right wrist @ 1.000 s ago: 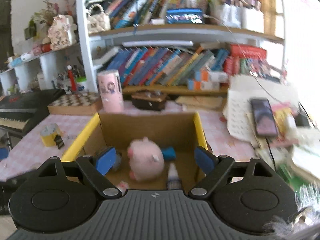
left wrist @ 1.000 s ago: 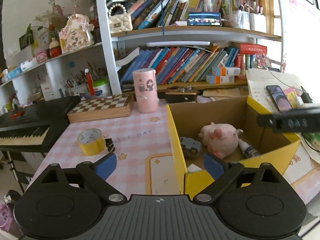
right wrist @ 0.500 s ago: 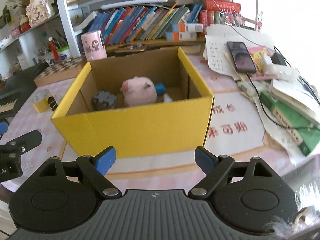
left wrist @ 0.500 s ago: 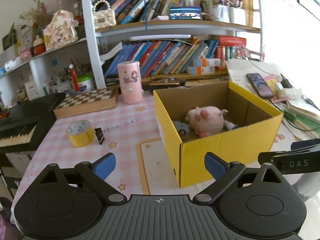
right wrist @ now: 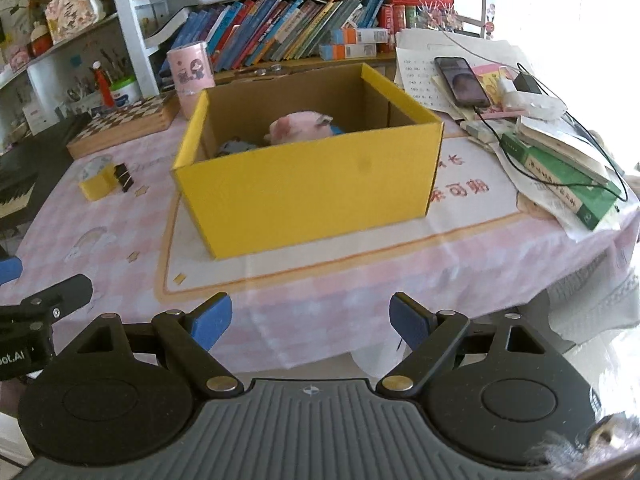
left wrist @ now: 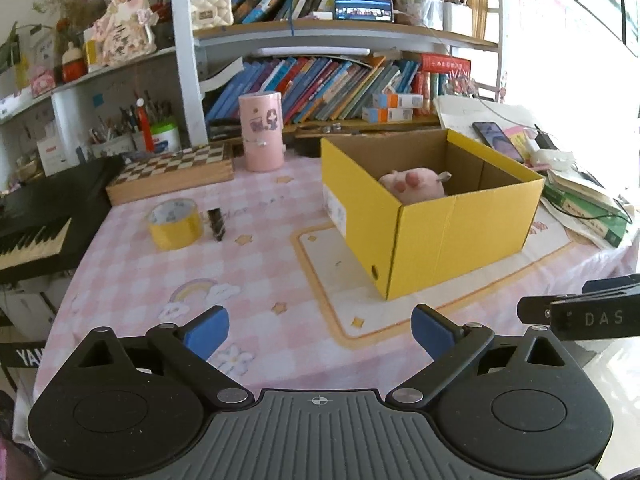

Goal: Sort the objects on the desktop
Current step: 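Open the right gripper and withdraw both grippers from the box over the table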

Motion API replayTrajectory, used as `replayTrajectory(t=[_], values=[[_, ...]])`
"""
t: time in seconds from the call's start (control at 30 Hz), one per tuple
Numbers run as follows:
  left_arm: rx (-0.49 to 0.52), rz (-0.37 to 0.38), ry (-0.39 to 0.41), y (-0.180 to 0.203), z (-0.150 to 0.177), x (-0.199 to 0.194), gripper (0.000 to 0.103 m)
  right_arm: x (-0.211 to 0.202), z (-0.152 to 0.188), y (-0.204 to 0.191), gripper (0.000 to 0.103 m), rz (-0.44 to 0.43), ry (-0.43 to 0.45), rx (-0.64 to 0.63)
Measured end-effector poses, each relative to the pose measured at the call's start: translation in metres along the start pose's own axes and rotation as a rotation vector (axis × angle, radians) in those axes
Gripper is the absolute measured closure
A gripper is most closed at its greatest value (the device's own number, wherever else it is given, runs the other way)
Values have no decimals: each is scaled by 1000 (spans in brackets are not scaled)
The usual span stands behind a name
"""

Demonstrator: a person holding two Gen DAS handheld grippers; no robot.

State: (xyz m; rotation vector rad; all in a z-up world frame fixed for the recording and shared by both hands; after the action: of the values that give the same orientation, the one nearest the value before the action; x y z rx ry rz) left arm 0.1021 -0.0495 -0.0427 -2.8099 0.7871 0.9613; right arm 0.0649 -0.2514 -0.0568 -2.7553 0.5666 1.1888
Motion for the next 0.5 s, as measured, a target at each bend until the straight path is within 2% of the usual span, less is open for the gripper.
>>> replayTrajectory(t=[0.23,0.5], values=[[21,-3,-7,-22,20,-30,3,-25,23,-33,18,-17,4,5],[3,-53,-3,-54,40,-62,3,-44,42,-73,20,-85,6,-7]])
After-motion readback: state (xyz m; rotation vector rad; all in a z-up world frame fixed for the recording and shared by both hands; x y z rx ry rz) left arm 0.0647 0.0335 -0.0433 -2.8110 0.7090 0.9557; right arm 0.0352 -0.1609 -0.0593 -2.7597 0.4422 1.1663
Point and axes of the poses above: each gripper's, at about its wrist camera, not at the fingertips, and x roughly the way its jaws point, y to its right, z to its underside, the point moved 7 cm from there along x, roughly the way its jaws point, and after that the axes turned 13 degrees about z, right-handed, at the moved point
